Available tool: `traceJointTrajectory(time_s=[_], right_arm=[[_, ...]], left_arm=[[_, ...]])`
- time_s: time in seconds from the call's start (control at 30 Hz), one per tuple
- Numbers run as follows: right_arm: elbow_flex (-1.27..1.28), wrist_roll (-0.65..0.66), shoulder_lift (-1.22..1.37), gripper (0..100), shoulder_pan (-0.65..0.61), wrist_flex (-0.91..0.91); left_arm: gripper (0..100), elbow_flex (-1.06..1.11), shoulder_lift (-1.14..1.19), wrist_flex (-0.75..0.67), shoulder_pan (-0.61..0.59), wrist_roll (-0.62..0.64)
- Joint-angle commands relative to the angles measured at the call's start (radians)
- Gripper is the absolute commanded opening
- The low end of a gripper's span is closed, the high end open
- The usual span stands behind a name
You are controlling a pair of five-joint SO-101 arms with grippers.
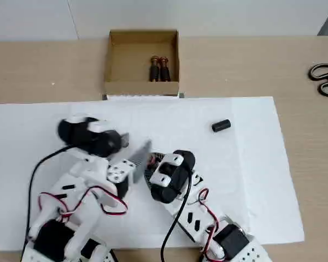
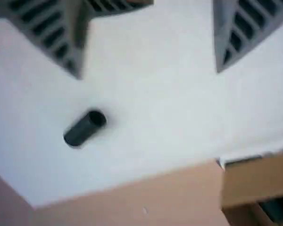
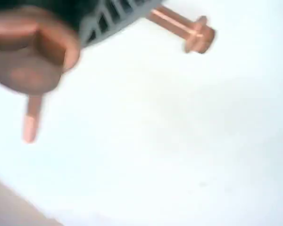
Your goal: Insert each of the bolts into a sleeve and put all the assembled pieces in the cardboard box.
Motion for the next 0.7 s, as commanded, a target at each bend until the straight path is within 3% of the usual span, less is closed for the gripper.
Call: traceJointTrajectory(time_s=[0.0, 0.23, 0.43, 0.67], right_arm=[[-0.012, 0.002, -0.012, 0.2, 0.045, -0.018], [-0.012, -0.037, -0.004, 0.2, 0.136, -0.013], [-0.089, -0.146, 0.002, 0.2, 0.208, 0.007], [-0.305, -0.149, 0.174, 0.2, 0.274, 0.045]], left_arm=[[0, -0.053, -0.003, 0.008, -0.083, 0.008], [1, 0.070, -0.008, 0.008, -0.261, 0.008], [1, 0.174, -0.008, 0.003, -0.292, 0.006], [1, 0.183, -0.008, 0.008, -0.339, 0.008]])
